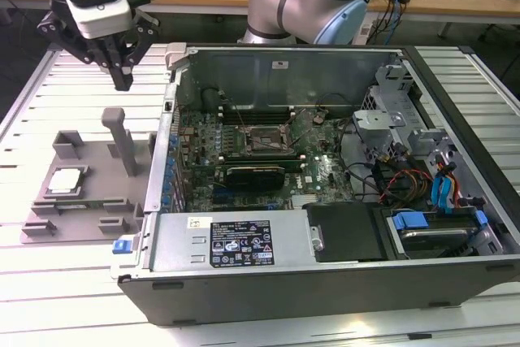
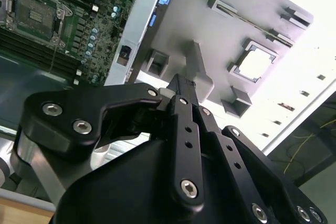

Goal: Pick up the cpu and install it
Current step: 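Reach for the cpu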

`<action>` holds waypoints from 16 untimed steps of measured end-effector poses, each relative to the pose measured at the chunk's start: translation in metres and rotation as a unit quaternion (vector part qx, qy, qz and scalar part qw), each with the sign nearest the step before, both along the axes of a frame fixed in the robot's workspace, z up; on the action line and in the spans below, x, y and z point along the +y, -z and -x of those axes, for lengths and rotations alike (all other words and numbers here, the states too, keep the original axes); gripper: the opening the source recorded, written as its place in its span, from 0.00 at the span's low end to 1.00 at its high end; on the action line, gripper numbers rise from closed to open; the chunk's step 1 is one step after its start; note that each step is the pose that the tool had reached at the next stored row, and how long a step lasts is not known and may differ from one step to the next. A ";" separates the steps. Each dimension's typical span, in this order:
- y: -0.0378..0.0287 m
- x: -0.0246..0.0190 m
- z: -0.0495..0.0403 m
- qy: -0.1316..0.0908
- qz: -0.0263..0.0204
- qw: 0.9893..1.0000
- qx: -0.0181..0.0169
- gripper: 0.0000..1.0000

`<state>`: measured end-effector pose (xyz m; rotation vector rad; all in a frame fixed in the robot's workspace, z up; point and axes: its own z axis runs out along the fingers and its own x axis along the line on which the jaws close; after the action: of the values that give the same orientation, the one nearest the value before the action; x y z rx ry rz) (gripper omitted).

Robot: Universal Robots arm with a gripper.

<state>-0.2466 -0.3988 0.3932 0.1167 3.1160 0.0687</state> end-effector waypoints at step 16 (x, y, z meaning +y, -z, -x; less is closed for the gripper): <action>0.0000 0.0000 0.0247 0.000 0.000 1.000 0.000 0.11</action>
<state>-0.2714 -0.3989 0.3932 0.1167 3.1160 0.0688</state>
